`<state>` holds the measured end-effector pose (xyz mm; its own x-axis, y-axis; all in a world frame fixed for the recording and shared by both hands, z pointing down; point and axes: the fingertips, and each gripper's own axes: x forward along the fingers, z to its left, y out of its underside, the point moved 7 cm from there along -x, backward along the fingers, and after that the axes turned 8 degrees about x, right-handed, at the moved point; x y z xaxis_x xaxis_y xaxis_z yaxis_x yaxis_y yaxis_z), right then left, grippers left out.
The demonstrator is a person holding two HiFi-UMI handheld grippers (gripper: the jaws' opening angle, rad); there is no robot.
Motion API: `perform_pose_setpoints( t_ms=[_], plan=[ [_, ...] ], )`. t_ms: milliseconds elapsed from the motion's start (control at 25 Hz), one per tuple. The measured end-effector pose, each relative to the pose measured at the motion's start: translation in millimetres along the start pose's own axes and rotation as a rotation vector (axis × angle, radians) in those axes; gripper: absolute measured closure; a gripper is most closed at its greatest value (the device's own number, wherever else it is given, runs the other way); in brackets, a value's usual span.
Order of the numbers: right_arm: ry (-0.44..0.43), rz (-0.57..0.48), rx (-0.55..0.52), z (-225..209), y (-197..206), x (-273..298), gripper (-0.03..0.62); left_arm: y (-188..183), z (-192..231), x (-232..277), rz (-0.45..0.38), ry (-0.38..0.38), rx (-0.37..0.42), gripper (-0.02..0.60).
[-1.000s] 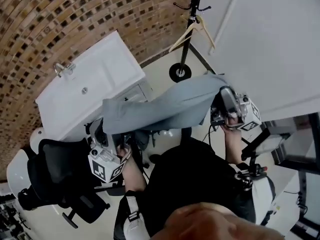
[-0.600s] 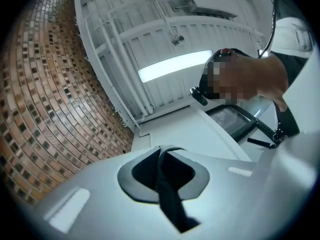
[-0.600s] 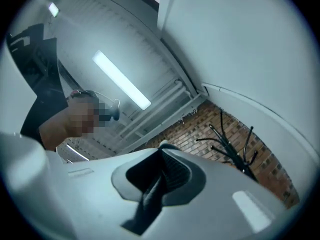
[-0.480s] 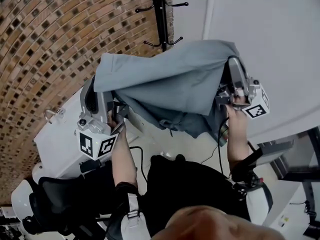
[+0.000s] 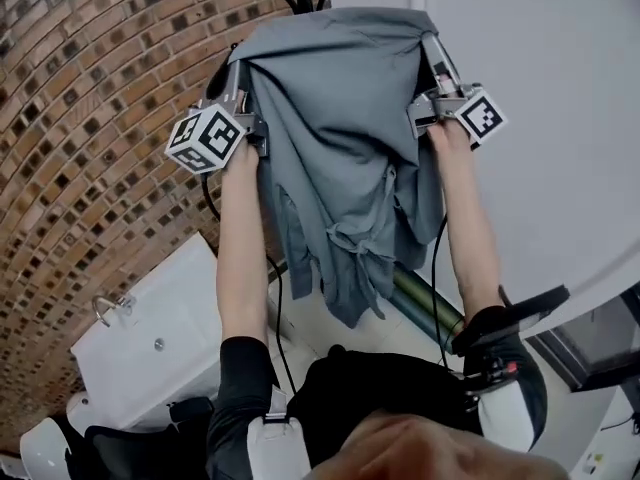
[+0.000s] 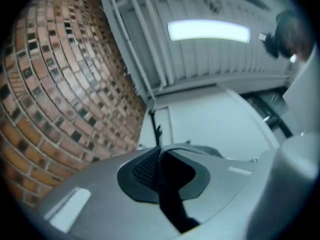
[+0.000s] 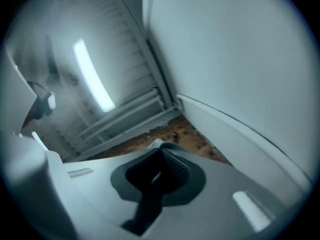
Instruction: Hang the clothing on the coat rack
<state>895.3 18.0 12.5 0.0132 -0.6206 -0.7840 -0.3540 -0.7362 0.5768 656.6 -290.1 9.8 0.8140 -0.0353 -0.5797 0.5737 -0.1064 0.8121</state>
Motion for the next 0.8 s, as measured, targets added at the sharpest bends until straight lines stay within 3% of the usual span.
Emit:
perform_pose_setpoints(
  t_ms=[80, 120, 200, 320, 440, 480, 520, 640, 800],
  plan=[
    [0.253, 0.035, 0.235, -59.3, 46.4, -27.3, 0.572, 62.2, 9.8, 8.4, 0.187, 0.003, -0.06, 0.571],
    [0.328, 0.047, 0.366, -71.6, 76.8, -59.1, 0.572, 91.3, 3.1, -8.6, 0.248, 0.023, -0.079, 0.571],
    [0.361, 0.081, 0.491, -73.1, 132.7, -126.7, 0.574, 134.8, -23.2, -51.0, 0.292, 0.078, -0.099, 0.569],
    [0.226, 0.137, 0.506, -51.5, 180.3, -156.6, 0.571, 158.6, -56.8, -78.7, 0.211, 0.119, -0.13, 0.555],
    [0.179, 0.146, 0.422, -16.4, 184.9, -167.2, 0.551, 159.8, -69.5, -121.4, 0.112, 0.054, -0.109, 0.528],
    [0.188, 0.138, 0.403, -7.4, 181.2, -180.3, 0.506, 160.1, -71.8, -143.2, 0.106, 0.016, -0.097, 0.524],
    [0.208, 0.132, 0.392, 0.4, 177.4, -198.3, 0.459, 162.1, -75.0, -166.5, 0.115, -0.019, -0.088, 0.524],
    [0.297, 0.175, 0.366, 25.9, 173.2, -257.1, 0.451, 167.9, -100.8, -230.0, 0.203, -0.076, -0.064, 0.525],
    [0.328, 0.347, 0.341, 92.5, 191.7, -299.2, 0.451, 140.0, -169.4, -289.2, 0.347, -0.052, 0.021, 0.526]
  ],
)
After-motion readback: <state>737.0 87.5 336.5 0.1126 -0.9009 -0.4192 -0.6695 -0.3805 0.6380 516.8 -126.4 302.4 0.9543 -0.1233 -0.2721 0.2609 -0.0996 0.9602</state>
